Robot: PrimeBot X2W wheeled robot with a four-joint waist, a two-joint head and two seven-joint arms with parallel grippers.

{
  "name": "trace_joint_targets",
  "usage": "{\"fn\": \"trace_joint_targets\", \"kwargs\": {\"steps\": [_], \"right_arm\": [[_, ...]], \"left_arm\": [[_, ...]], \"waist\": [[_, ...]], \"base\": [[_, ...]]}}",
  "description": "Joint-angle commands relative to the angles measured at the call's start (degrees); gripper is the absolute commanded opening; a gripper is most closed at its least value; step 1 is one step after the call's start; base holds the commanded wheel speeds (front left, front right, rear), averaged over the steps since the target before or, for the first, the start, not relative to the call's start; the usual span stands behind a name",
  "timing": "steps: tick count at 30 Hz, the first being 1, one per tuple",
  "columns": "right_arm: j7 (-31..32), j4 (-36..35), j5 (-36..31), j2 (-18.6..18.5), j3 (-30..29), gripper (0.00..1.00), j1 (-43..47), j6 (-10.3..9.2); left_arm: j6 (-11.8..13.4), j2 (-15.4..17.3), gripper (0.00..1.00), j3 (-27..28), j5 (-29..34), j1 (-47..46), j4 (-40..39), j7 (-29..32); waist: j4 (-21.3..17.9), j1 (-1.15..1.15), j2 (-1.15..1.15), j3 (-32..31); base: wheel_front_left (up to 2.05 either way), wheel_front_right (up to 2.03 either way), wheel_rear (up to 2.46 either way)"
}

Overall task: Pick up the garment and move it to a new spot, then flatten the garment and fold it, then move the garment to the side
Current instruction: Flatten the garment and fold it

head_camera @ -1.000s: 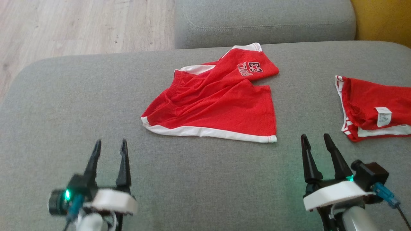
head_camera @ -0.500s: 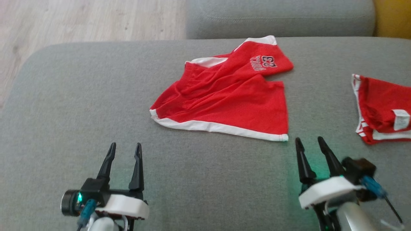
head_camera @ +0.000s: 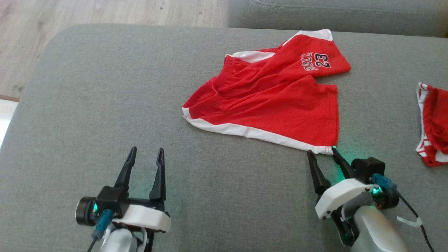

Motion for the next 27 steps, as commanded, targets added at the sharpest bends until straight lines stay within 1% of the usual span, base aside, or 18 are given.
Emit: {"fn": "trace_joint_targets", "kwargs": {"steps": [1, 14, 15, 17, 22, 27], "right_arm": [[-1.14, -0.11, 0.68, 0.40, 1.83, 1.00, -2.31, -0.04], [-2.57, 6.22, 3.18, 0.02, 4.80, 1.00, -4.73, -0.04], [-2.60, 6.77, 3.24, 0.00, 5.07, 0.98, -5.01, -0.04], [-2.70, 7.77, 3.40, -0.02, 5.66, 0.00, -5.51, -0.04], [-3.40, 7.99, 5.01, -0.28, 5.73, 0.00, -6.22, -0.04], [-3.75, 6.92, 6.16, -2.11, 4.01, 0.00, -5.94, -0.04]], "left_arm": [[-0.43, 0.03, 1.00, 1.55, 0.58, -2.20, -1.24, -0.56], [-0.82, -0.50, 1.00, 1.90, 1.10, -2.01, -0.71, -0.56], [-0.88, -0.53, 1.00, 1.94, 1.13, -2.00, -0.69, -0.56], [-0.96, -0.56, 1.00, 2.09, 1.20, -1.91, -0.59, -0.56], [-1.00, -0.58, 1.00, 2.93, 1.54, -1.79, -0.73, -0.56], [-1.32, -0.59, 1.00, 3.26, 2.01, -1.67, -0.92, -0.56]], "waist": [[0.30, -0.01, 0.00, -0.01], [0.66, -0.01, 0.00, -0.26], [0.60, -0.01, 0.00, -0.26], [0.39, -0.01, 0.00, -0.33], [-0.88, -0.01, 0.00, -0.89], [-2.52, -0.01, 0.00, -1.69]], "base": [[0.00, 0.00, 0.00], [0.00, 0.00, 0.00], [0.00, 0.00, 0.00], [0.00, 0.00, 0.00], [0.00, 0.00, 0.00], [0.00, 0.00, 0.00]]}}
